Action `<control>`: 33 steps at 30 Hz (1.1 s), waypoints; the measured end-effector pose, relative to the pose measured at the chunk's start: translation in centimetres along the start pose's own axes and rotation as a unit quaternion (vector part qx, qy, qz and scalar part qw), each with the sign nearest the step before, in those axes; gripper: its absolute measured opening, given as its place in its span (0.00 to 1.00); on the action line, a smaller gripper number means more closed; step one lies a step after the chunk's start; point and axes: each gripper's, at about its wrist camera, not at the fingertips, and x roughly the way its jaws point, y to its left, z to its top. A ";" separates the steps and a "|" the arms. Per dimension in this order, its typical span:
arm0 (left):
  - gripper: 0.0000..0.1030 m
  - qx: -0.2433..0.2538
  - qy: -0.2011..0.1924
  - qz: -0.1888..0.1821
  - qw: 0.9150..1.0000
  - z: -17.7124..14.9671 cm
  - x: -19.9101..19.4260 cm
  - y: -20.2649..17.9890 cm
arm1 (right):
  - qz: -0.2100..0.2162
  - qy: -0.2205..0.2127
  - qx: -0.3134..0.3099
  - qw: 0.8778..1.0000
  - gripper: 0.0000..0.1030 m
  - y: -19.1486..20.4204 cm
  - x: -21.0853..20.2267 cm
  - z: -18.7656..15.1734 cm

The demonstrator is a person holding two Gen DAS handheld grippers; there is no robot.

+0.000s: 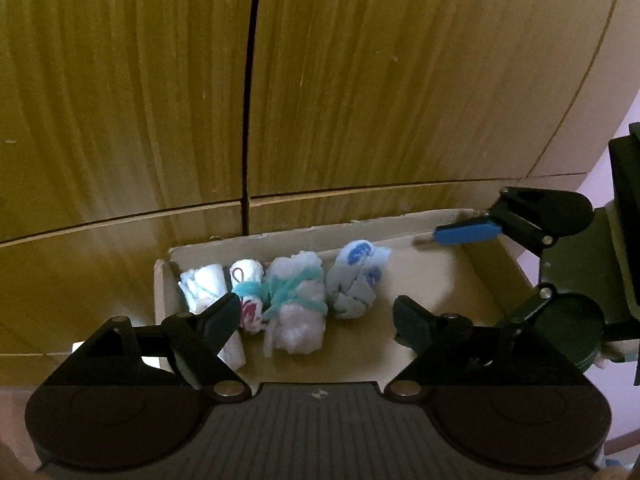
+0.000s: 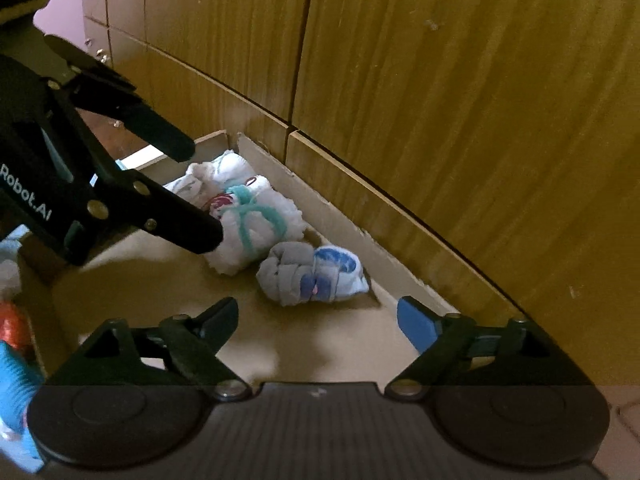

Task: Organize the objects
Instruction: 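Withdraw both open grippers from the tray back over the remaining clothes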

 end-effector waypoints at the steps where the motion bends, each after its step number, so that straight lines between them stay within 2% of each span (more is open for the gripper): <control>1: 0.86 0.001 -0.002 0.006 1.000 -0.1 -0.3 -0.1 | -0.002 0.001 0.005 1.000 0.83 0.3 -0.2 -0.1; 7: 0.87 -0.003 -0.003 0.034 0.999 -0.6 -1.1 -0.5 | -0.026 0.018 0.013 0.999 0.85 2.3 0.1 0.7; 9: 0.87 -0.007 -0.001 0.042 0.999 -0.7 -1.2 -0.5 | -0.035 0.022 0.022 0.999 0.85 2.8 1.5 1.3; 17: 0.87 -0.028 0.006 0.065 0.997 -1.0 -2.7 -0.5 | -0.060 0.038 0.098 0.993 0.86 2.5 0.3 1.3; 22: 0.88 -0.035 0.010 0.079 0.996 -1.6 -3.4 -0.8 | -0.072 0.043 0.145 0.986 0.90 2.9 -1.1 0.8; 33: 0.89 -0.037 0.020 0.093 0.995 -3.9 -5.2 -0.6 | -0.089 0.046 0.188 0.977 0.93 4.3 -3.6 -0.9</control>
